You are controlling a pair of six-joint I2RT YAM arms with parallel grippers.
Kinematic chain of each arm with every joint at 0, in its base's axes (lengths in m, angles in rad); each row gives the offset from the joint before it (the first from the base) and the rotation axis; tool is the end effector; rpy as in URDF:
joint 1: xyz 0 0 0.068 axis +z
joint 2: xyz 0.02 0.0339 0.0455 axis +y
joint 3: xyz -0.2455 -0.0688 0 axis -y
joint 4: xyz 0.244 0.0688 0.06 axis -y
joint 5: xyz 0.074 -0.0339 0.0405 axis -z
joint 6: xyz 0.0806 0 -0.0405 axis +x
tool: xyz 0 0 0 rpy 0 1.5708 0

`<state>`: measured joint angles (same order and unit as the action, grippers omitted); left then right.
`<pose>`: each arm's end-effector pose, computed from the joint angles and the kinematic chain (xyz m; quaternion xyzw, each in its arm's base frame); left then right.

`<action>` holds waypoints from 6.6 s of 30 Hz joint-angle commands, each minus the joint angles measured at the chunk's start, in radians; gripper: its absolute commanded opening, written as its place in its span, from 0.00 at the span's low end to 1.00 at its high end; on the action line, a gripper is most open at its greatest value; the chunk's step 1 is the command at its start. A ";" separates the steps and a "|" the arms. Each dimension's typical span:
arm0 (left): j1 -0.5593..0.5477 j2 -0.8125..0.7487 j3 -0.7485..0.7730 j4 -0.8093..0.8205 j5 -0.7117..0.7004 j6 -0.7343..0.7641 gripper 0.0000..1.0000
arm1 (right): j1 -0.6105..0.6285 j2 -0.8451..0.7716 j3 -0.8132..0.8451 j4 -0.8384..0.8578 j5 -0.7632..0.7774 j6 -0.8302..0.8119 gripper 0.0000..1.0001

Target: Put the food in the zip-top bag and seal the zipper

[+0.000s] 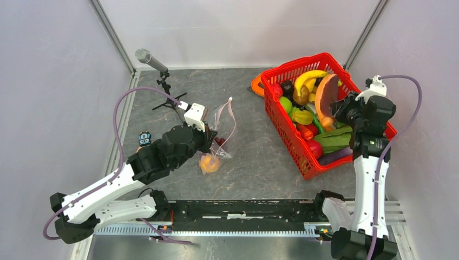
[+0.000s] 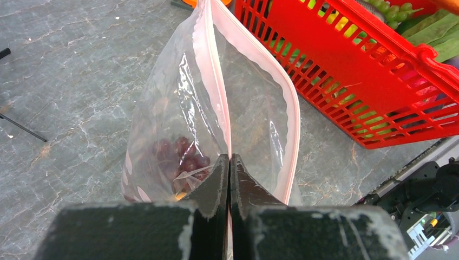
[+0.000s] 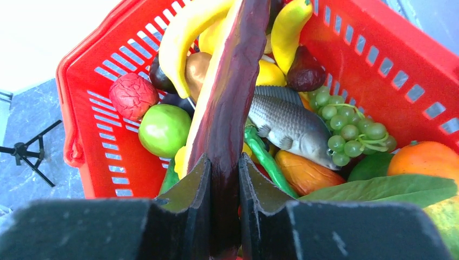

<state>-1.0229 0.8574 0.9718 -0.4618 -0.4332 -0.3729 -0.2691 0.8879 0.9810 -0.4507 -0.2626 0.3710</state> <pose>0.1504 -0.1815 0.3365 0.1383 0.7971 -0.2256 0.5428 0.2414 -0.0449 0.3332 0.1854 0.7966 0.1362 0.5590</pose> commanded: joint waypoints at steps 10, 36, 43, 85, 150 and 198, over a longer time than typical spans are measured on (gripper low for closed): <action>0.001 0.004 0.022 0.046 0.023 0.028 0.02 | 0.000 -0.097 0.038 0.211 -0.472 0.003 0.07; 0.003 0.114 0.081 0.119 0.138 0.014 0.02 | 0.223 -0.039 0.072 0.076 -0.492 0.087 0.00; 0.001 0.205 0.092 0.148 0.140 -0.009 0.02 | 0.370 -0.036 0.127 -0.010 -0.293 0.154 0.00; 0.001 0.407 0.148 0.241 0.155 -0.014 0.02 | 0.446 -0.060 0.103 -0.400 -0.417 0.147 0.00; 0.025 0.176 0.234 0.011 0.078 0.007 0.02 | 1.059 0.110 0.076 0.185 0.139 0.141 0.48; 0.044 0.186 0.265 -0.106 0.049 0.056 0.02 | 0.307 0.308 0.075 0.188 0.228 -0.118 0.71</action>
<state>-0.9810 1.0344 1.2682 -0.6514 -0.5003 -0.2344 0.0761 1.1782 1.0885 -0.3996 0.0376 0.2398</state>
